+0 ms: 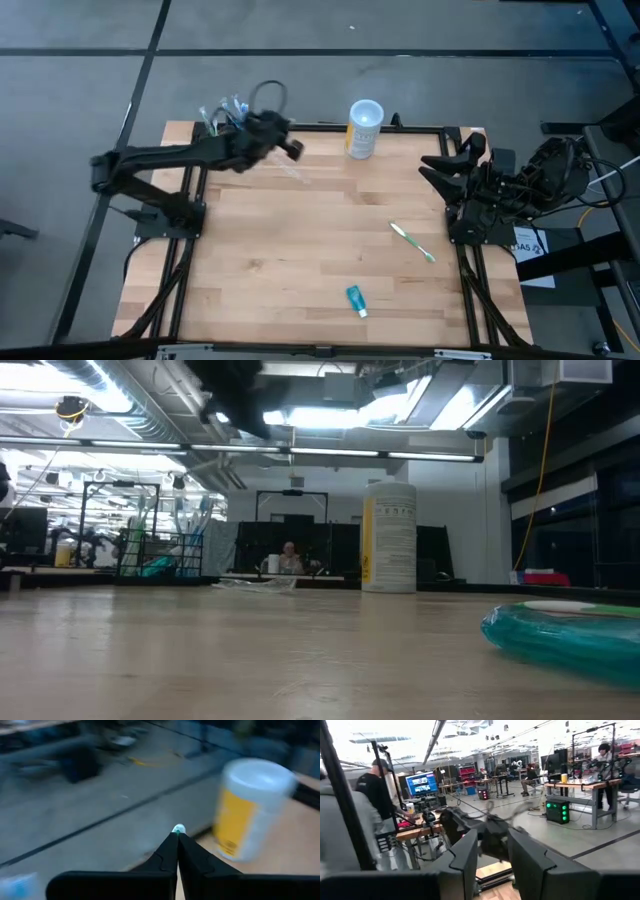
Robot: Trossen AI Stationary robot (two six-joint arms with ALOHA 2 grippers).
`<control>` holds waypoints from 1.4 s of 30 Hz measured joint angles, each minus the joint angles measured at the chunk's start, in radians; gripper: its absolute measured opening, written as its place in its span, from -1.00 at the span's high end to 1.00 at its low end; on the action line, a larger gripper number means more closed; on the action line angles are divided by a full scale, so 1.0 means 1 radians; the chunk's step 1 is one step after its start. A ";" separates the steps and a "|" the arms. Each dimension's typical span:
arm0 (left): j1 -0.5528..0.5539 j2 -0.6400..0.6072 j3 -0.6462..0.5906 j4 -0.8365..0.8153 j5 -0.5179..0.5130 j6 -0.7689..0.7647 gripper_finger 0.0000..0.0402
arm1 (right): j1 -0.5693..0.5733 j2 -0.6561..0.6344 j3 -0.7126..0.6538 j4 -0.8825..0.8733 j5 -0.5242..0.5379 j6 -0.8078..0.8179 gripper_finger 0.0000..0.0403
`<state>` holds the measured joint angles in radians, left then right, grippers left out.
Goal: Pick & Place toothbrushing station
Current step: Put the green toothbrush into the left section of the black organizer
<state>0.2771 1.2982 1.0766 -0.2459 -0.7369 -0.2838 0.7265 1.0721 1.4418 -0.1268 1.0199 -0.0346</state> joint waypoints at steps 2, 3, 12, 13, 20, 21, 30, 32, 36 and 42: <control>0.016 -0.074 -0.050 0.001 -0.078 -0.022 0.99 | 0.000 0.000 0.000 0.000 0.010 -0.004 0.46; 0.023 -0.109 -0.075 -0.003 -0.124 -0.033 0.99 | 0.000 0.000 0.000 0.000 0.012 -0.004 0.46; 0.071 -0.301 -0.283 0.227 -0.526 -0.034 0.99 | -0.002 0.000 0.000 0.022 0.021 -0.003 0.46; 0.078 -0.311 -0.317 0.296 -0.536 -0.020 0.99 | -0.005 0.000 0.000 0.029 0.022 -0.003 0.46; 0.149 -0.309 -0.597 0.963 -0.514 0.227 0.99 | -0.014 0.000 0.000 0.052 0.024 -0.003 0.46; 0.165 -0.302 -0.631 1.063 -0.490 0.289 0.99 | -0.014 -0.001 0.000 0.058 0.024 -0.003 0.46; 0.307 -0.293 -0.713 1.320 -0.358 0.556 0.99 | -0.014 -0.014 0.000 0.072 0.038 0.024 0.46; 0.335 -0.293 -0.713 1.316 -0.354 0.553 0.99 | -0.014 -0.014 0.000 0.073 0.038 0.025 0.46; 0.387 -0.293 -0.713 1.312 -0.342 0.538 0.99 | -0.014 -0.014 0.000 0.075 0.038 0.034 0.46; 0.456 -0.265 -0.713 1.236 -0.278 0.427 0.99 | -0.014 -0.014 0.000 0.075 0.062 0.050 0.46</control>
<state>0.7331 1.0337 0.3637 0.9900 -1.0152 0.1429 0.7124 1.0580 1.4418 -0.0517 1.0824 0.0157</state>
